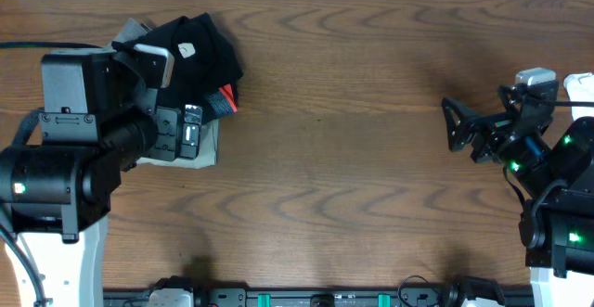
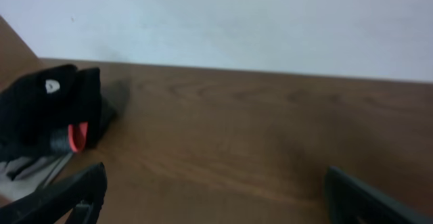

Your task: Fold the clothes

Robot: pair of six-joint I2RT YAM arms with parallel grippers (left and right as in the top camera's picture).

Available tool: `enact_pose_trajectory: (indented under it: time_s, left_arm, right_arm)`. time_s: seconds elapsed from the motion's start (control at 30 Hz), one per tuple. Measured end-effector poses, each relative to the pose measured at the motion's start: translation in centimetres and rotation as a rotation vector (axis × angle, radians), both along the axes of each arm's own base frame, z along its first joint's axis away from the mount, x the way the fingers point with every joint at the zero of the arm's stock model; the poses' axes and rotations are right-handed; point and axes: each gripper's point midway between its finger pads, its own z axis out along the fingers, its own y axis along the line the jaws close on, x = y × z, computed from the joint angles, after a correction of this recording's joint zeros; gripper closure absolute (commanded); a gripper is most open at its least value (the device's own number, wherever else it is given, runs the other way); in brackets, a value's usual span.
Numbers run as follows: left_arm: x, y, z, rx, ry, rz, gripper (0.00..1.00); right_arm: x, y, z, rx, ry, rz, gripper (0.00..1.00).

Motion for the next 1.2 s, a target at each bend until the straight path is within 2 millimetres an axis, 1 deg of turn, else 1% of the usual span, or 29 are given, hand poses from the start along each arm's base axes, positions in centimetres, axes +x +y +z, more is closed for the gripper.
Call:
enact_pose_trajectory:
  time_s: [0.13,0.23,0.43,0.6,0.67,0.77,0.8,0.93,1.07,1.13,1.2]
  left_arm:
    - [0.0,0.1,0.0,0.004,0.0,0.003,0.02]
    - [0.0,0.1,0.0,0.004,0.0,0.003,0.02]
    - [0.0,0.1,0.0,0.004,0.0,0.003,0.02]
    - [0.0,0.1,0.0,0.006,-0.001,0.005,0.02]
    - [0.0,0.1,0.0,0.006,-0.001,0.005,0.02]
    - [0.0,0.1,0.0,0.006,0.0,0.005,0.02]
    - [0.0,0.1,0.0,0.006,0.0,0.005,0.02]
    - [0.0,0.1,0.0,0.006,0.0,0.005,0.02]
    - [0.0,0.1,0.0,0.006,0.0,0.005,0.02]
    - [0.0,0.1,0.0,0.006,0.0,0.005,0.02]
    - [0.0,0.1,-0.1,0.006,0.001,0.005,0.02]
  right_arm:
    - [-0.1,0.0,-0.3,0.002,0.013,-0.001,0.01]
    - [0.0,-0.4,-0.4,-0.01,0.018,-0.023,0.01]
    - [0.4,-1.7,0.0,-0.046,-0.007,-0.094,0.01]
    - [-0.2,-3.0,0.5,-0.101,-0.064,-0.178,0.01]
    - [-0.8,-3.4,0.1,-0.12,-0.103,-0.211,0.01]
    - [-2.0,-3.6,-1.6,-0.136,-0.178,-0.241,0.01]
    - [-2.4,-3.5,-2.3,-0.137,-0.191,-0.244,0.01]
    - [-3.9,-3.2,-3.3,-0.143,-0.356,-0.251,0.01]
    - [-5.2,-2.0,-3.3,-0.132,-0.506,-0.223,0.01]
    - [-5.6,-1.5,-3.5,-0.125,-0.548,-0.208,0.01]
    - [-5.8,-0.9,-4.3,-0.116,-0.569,-0.188,0.01]
